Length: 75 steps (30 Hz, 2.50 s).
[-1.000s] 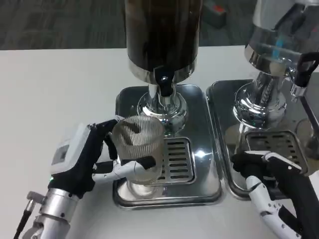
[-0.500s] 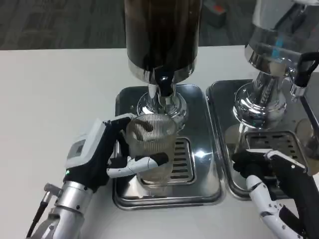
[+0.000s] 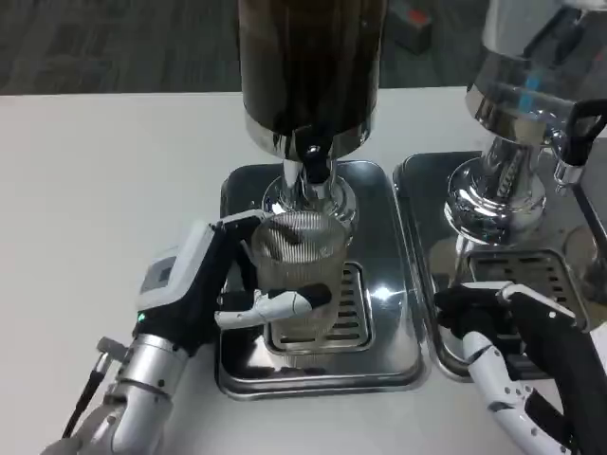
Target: Grasp the cup under the faucet to collect the drink, then remove the cup.
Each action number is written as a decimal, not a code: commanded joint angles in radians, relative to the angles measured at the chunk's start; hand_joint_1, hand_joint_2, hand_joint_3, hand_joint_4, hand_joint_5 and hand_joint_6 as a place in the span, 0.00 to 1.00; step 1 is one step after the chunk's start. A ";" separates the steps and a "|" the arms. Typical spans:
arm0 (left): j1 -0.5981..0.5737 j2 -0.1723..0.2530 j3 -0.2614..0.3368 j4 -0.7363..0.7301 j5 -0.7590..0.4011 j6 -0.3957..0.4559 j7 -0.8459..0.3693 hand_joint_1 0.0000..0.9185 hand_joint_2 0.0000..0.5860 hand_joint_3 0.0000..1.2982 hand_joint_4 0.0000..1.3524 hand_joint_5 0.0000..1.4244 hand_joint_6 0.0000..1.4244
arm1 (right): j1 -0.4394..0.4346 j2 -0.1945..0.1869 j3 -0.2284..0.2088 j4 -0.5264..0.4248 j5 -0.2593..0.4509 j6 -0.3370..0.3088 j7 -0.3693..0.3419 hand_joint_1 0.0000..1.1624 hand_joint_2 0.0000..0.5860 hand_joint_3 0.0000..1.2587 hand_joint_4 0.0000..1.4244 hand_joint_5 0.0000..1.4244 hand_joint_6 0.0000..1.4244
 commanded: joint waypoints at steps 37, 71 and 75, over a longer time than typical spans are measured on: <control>0.043 0.037 0.001 -0.043 -0.059 -0.047 -0.082 0.32 0.10 0.42 0.47 0.60 0.86 | -0.063 0.000 -0.001 0.034 0.030 0.040 0.019 0.30 0.82 0.42 0.36 0.36 0.46; 0.000 0.026 -0.078 -0.062 0.049 0.051 -0.063 0.21 0.09 0.31 0.41 0.52 0.78 | -0.028 0.013 -0.012 0.015 0.030 0.028 -0.019 0.30 0.82 0.44 0.38 0.39 0.50; 0.002 0.031 -0.092 -0.072 0.060 0.077 -0.048 0.17 0.08 0.27 0.37 0.49 0.71 | -0.023 0.016 -0.012 0.012 0.028 0.029 -0.021 0.31 0.82 0.44 0.38 0.39 0.51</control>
